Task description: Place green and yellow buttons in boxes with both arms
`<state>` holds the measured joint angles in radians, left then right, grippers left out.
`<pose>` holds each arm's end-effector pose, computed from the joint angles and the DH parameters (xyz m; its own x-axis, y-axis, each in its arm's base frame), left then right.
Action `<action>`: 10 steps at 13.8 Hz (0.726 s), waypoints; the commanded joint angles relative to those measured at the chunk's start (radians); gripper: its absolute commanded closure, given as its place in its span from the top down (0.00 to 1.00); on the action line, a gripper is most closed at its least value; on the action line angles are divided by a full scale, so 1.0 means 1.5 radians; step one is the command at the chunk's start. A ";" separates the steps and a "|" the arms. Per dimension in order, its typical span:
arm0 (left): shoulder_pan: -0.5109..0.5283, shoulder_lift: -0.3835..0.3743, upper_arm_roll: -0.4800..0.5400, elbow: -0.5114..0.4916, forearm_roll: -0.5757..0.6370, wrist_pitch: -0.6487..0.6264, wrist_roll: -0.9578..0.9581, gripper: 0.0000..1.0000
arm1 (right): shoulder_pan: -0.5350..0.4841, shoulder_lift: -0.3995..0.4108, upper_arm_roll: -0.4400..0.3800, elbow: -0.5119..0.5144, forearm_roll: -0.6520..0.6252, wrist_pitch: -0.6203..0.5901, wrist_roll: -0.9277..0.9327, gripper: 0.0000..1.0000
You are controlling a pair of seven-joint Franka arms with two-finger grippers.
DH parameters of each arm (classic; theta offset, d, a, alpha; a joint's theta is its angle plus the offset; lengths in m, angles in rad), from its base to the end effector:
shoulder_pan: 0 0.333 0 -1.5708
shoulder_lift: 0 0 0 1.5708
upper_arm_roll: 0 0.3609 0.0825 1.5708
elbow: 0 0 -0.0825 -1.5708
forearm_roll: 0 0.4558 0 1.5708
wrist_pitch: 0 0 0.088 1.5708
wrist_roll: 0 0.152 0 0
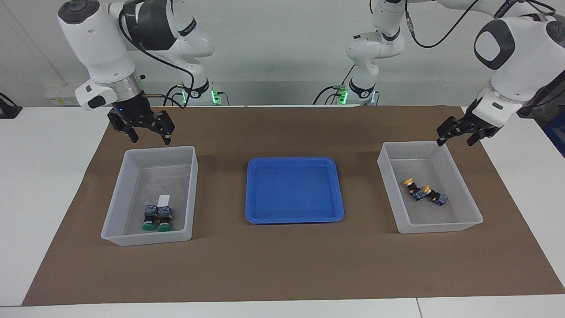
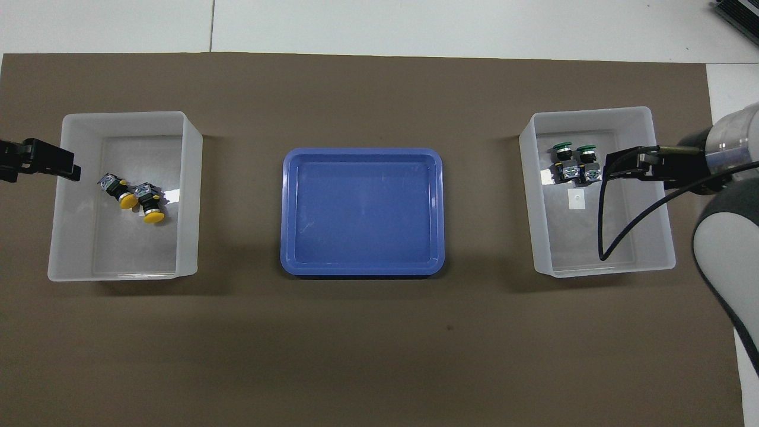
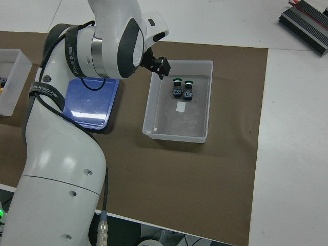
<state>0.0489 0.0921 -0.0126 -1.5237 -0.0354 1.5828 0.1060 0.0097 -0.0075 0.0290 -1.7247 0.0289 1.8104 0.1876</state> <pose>0.6571 0.0189 0.5920 0.9972 -0.0691 -0.0289 -0.0680 -0.9969 0.0398 0.6439 0.0287 0.5665 0.9841 -0.1552 0.0860 -0.1517 -0.9874 -0.0452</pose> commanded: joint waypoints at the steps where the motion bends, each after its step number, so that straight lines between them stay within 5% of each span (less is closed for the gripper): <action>1: -0.028 -0.052 0.004 -0.018 0.009 -0.044 -0.009 1.00 | -0.003 -0.008 0.002 -0.003 0.009 -0.007 -0.001 1.00; 10: -0.071 -0.115 0.003 -0.118 0.053 -0.034 -0.039 1.00 | -0.003 -0.008 0.002 -0.003 0.009 -0.007 -0.001 1.00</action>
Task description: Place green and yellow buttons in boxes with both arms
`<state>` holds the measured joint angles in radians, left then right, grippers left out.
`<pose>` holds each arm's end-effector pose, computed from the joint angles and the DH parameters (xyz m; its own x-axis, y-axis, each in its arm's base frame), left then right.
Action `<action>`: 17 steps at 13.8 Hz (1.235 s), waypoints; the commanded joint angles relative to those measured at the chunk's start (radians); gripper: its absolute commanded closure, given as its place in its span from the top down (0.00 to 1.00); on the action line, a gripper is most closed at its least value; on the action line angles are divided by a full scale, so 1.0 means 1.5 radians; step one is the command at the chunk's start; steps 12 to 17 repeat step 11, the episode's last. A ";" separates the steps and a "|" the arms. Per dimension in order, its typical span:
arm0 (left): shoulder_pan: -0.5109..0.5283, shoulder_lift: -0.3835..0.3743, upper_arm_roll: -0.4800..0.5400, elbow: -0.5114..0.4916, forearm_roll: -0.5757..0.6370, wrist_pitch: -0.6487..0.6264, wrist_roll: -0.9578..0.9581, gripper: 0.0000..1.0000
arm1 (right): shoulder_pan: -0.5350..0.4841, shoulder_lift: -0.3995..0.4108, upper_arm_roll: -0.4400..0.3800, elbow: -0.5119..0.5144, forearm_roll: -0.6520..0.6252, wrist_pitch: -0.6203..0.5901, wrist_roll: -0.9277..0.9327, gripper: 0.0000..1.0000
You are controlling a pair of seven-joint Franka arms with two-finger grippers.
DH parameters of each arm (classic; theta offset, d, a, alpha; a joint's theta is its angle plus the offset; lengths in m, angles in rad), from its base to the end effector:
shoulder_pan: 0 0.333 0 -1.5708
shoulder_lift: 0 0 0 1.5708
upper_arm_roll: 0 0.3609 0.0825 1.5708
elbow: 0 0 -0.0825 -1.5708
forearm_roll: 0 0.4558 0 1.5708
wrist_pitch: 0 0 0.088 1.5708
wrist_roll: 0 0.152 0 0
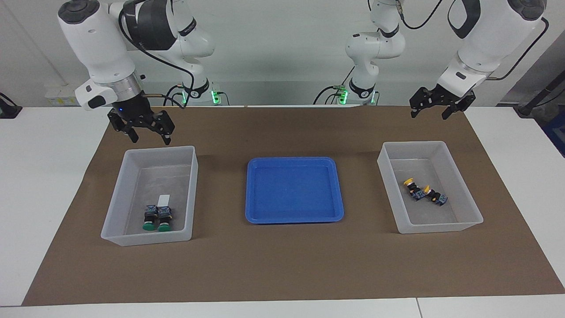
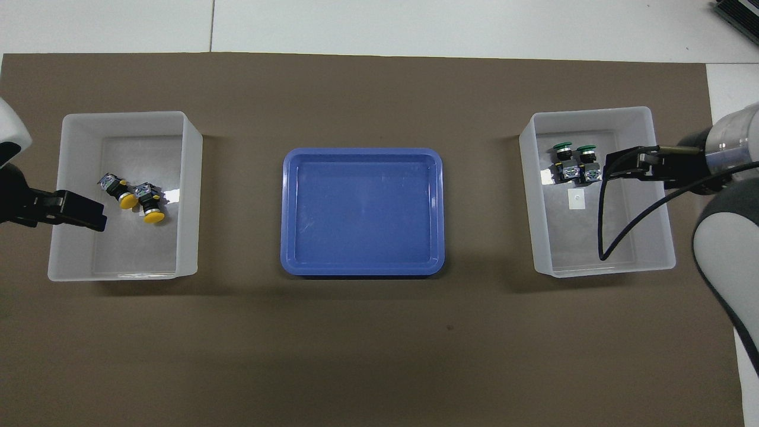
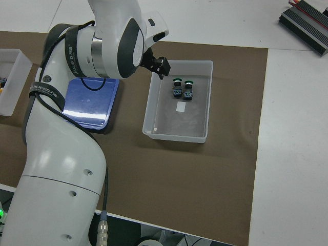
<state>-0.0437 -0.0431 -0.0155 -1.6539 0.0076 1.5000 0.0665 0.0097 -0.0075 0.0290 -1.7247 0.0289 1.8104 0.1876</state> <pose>0.5953 -0.0342 0.6005 0.9860 -0.1244 -0.1109 -0.1253 -0.9921 -0.0009 0.6439 0.0287 0.5665 0.9841 -0.1552 0.0860 -0.1517 -0.9874 -0.0452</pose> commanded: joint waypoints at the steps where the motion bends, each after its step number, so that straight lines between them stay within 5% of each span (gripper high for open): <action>1: -0.010 -0.025 0.006 -0.037 0.025 0.041 -0.013 1.00 | -0.003 -0.008 0.002 -0.003 0.009 -0.007 0.000 1.00; 5: -0.001 -0.025 0.006 -0.045 0.025 0.105 -0.013 1.00 | -0.003 -0.008 0.002 -0.003 0.009 -0.007 0.000 1.00; 17: 0.001 -0.025 0.007 -0.045 0.024 0.106 -0.014 1.00 | -0.003 -0.008 0.002 -0.003 0.009 -0.006 -0.001 1.00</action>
